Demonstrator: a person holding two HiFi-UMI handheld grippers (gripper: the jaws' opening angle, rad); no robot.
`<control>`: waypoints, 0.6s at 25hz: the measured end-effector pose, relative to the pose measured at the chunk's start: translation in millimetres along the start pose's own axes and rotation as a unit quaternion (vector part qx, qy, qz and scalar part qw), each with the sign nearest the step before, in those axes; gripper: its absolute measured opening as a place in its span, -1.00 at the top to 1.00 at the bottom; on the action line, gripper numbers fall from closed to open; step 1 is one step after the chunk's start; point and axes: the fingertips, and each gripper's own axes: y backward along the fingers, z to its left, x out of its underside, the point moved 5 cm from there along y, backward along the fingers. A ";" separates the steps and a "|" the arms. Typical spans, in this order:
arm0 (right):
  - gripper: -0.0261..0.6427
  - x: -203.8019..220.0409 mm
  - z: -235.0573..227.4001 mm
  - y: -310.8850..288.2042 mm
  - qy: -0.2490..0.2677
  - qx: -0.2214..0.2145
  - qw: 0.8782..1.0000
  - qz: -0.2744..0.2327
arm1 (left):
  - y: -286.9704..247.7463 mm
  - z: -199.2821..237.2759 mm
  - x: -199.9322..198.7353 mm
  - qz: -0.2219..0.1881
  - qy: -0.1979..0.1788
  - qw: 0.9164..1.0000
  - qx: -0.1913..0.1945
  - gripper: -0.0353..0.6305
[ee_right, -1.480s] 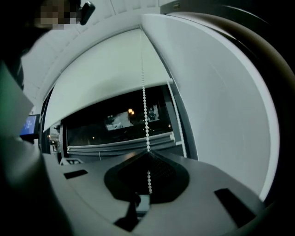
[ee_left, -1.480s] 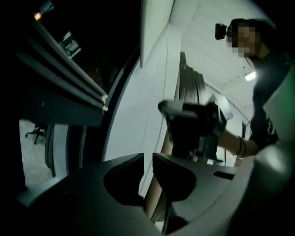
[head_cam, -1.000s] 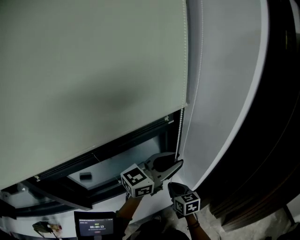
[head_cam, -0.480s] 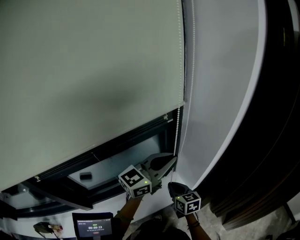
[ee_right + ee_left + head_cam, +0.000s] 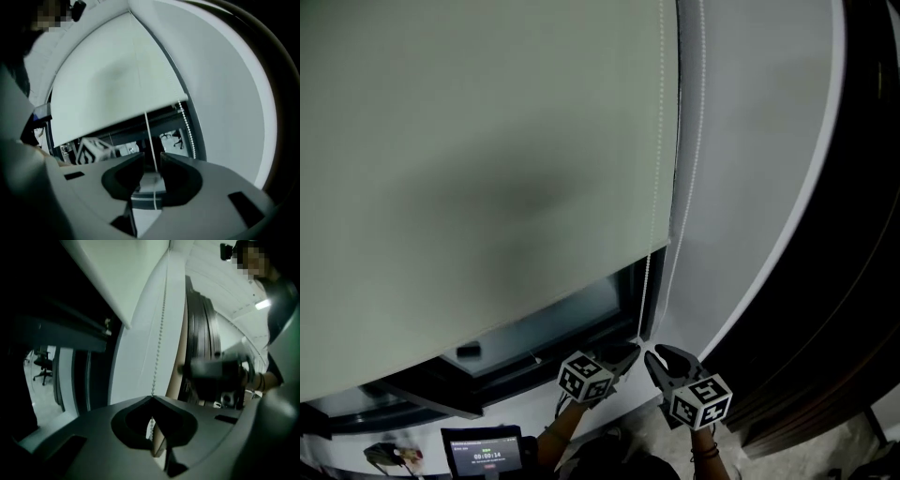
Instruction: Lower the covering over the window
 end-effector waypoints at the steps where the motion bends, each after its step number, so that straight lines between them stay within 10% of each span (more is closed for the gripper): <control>1: 0.65 -16.7 3.5 1.1 0.009 -0.008 1.000 -0.018 | -3.1 1.9 21.0 0.025 0.014 1.000 0.000 0.89; 7: 0.60 -122.9 32.3 5.9 0.095 -0.040 0.988 -0.114 | -15.4 -6.5 96.3 0.124 0.033 0.992 0.002 0.89; 15: 0.72 -192.7 39.5 -7.5 0.120 -0.006 0.970 -0.210 | -24.5 -13.1 105.1 0.128 0.043 0.991 0.019 0.89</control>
